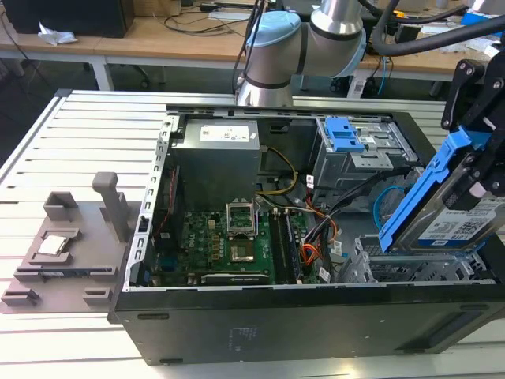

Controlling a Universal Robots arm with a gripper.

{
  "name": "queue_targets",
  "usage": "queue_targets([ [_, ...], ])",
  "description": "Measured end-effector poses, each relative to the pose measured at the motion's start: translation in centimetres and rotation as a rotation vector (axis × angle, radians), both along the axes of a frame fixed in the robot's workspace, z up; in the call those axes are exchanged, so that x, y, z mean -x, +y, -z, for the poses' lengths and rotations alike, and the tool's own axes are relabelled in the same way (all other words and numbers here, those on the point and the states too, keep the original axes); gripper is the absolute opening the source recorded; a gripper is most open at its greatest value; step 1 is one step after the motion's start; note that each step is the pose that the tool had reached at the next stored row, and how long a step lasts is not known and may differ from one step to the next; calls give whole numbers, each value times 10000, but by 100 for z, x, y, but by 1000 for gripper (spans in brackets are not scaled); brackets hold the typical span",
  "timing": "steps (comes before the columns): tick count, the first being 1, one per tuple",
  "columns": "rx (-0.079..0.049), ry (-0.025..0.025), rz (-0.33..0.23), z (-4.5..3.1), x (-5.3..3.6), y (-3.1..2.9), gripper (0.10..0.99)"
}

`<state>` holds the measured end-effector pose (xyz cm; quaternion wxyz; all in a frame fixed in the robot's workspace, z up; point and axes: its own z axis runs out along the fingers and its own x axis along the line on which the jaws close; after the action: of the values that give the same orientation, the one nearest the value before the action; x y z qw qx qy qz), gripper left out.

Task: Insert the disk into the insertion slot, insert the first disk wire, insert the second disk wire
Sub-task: 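Insert the disk into the insertion slot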

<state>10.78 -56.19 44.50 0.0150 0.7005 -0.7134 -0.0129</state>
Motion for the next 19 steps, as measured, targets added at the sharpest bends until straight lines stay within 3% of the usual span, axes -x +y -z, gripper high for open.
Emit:
queue_targets([
  [3, -1, 0, 1, 79, 7, 22, 365],
  [7, 1, 0, 0, 121, 27, 47, 365],
  [12, -1, 0, -26, 158, 43, 173, 365],
  [16, 8, 0, -297, 174, 43, 175, 365],
  [19, 17, 1, -296, 232, 44, 174, 365],
])
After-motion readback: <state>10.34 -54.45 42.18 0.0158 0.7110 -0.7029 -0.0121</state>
